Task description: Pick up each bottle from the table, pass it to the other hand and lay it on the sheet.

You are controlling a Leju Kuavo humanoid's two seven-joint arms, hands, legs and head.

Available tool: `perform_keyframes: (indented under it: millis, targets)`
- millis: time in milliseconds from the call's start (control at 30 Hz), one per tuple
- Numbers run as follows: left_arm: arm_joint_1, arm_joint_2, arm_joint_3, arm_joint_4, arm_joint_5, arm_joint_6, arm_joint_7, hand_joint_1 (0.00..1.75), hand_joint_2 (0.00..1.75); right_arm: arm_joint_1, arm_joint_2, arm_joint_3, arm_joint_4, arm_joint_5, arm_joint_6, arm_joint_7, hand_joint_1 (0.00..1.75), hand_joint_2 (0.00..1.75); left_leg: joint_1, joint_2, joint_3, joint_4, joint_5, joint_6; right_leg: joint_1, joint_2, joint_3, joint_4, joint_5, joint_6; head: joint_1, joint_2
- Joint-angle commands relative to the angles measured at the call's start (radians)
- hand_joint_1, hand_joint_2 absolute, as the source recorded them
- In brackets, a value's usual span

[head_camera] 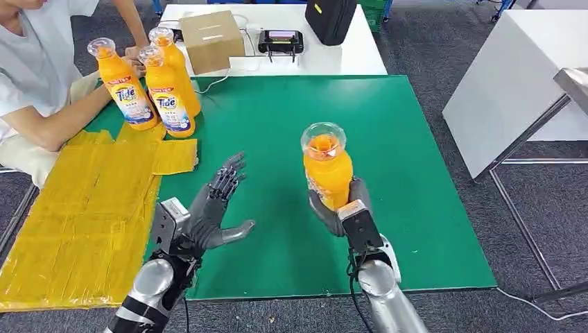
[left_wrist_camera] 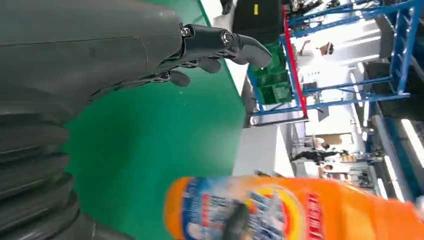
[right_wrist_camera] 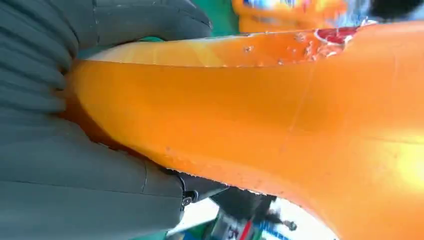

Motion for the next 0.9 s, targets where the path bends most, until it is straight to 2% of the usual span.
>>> perform_keyframes:
  millis: [33,267,400,467,500,633,833,900]
  targets:
    - [-0.06,0.038,-0.053,0.018,0.03,-0.021,0.001,0.0,1.75,-0.093,-0.002,0.211,0.212,0.046,0.092,-0.001,1.59,1.75,0.002,0.001,0.005,0.0,-0.002,-0.003,0.001,0.007,0.005,0.0,-0.001,-0.003,0.0,0.0]
    - [-0.067,0.028,-0.064,0.025,-0.01,0.015,-0.006,0.0,1.75,-0.112,0.016,0.292,0.24,0.063,0.13,-0.002,1.66,1.75,0.001,0.0,0.004,0.0,-0.002,-0.001,0.001,0.005,0.003,0.0,-0.001,-0.002,0.0,0.0]
    - [-0.07,0.016,-0.074,0.013,-0.069,0.08,-0.024,0.0,1.75,-0.134,0.024,0.349,0.27,0.077,0.132,0.012,1.66,1.75,0.002,-0.001,0.005,0.001,-0.003,-0.002,0.001,0.006,0.004,0.001,-0.003,-0.003,0.0,0.0]
    - [-0.075,0.014,-0.08,0.014,-0.068,0.081,-0.024,0.0,1.75,-0.14,0.028,0.366,0.279,0.094,0.125,0.016,1.61,1.75,0.002,-0.001,0.006,0.001,-0.004,-0.003,0.001,0.006,0.005,0.001,-0.003,-0.003,0.0,0.0]
    - [-0.075,0.014,-0.08,0.014,-0.068,0.081,-0.024,0.0,1.75,-0.14,0.028,0.366,0.279,0.094,0.125,0.016,1.61,1.75,0.001,-0.002,0.003,0.001,-0.001,-0.002,0.001,0.003,0.002,0.0,-0.002,-0.002,0.0,0.0]
    - [-0.075,0.014,-0.08,0.014,-0.068,0.081,-0.024,0.0,1.75,-0.14,0.028,0.366,0.279,0.094,0.125,0.016,1.62,1.75,0.002,-0.002,0.005,0.001,-0.003,-0.002,0.001,0.004,0.004,0.0,-0.003,-0.003,0.0,0.0]
    - [-0.069,0.037,-0.119,0.03,-0.112,0.06,-0.028,0.0,1.75,-0.132,0.019,0.338,0.248,0.078,0.087,0.014,1.52,1.75,0.001,-0.002,0.003,0.0,-0.001,-0.001,0.001,0.002,0.002,0.0,-0.002,-0.002,0.0,0.0]
    - [-0.059,0.045,-0.131,0.04,-0.133,0.042,-0.032,0.0,1.75,-0.123,0.013,0.327,0.229,0.076,0.082,0.014,1.54,1.75,0.001,-0.002,0.002,0.0,-0.001,-0.001,0.0,0.002,0.001,0.0,-0.001,-0.002,0.0,0.0]
